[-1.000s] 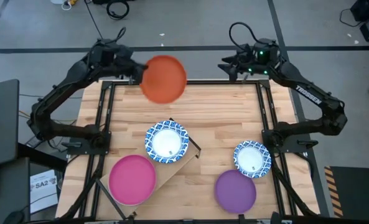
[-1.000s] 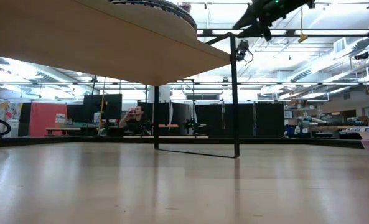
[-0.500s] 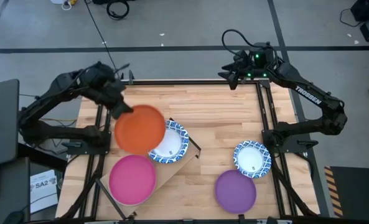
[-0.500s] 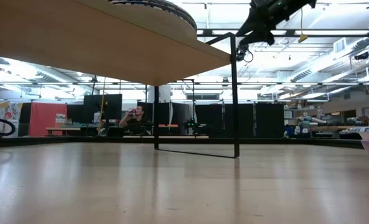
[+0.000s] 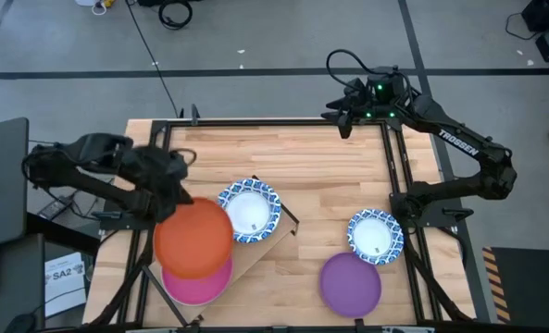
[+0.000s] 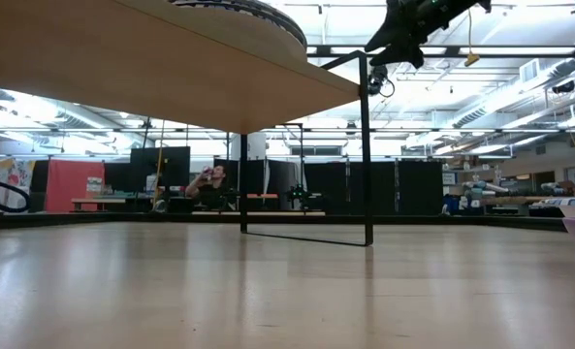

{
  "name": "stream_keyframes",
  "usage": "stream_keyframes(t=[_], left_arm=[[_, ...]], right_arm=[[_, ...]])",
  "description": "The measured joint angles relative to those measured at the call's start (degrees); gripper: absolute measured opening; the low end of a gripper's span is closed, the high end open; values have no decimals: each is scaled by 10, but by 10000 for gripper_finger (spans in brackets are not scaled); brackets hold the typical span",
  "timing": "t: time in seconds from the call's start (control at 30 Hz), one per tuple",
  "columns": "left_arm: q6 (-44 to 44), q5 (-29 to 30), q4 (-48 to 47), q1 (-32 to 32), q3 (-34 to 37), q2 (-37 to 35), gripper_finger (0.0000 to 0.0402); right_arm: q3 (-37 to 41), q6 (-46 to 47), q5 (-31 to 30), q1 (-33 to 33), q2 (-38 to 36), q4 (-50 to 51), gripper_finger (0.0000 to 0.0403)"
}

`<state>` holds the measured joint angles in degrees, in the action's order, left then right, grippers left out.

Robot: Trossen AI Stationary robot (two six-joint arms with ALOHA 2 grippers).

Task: Place and stack plates onto a shelf
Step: Stack the orange plate on top of the pink plate on the shelf

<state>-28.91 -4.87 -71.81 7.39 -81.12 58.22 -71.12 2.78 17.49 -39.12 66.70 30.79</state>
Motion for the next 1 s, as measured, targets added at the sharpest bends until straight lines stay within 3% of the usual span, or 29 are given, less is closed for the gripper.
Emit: stream_keyframes(t=[0.2,0.4,1.0], left_arm=[[-48,67,4,109,0,30,14],[-53,103,3,175,0,64,16],[-127,113,-36,202,0,97,17]], right_arm=[[0,0,0,8,0,0,210],[0,0,0,15,0,-1,210],[0,0,0,16,0,-1,210]])
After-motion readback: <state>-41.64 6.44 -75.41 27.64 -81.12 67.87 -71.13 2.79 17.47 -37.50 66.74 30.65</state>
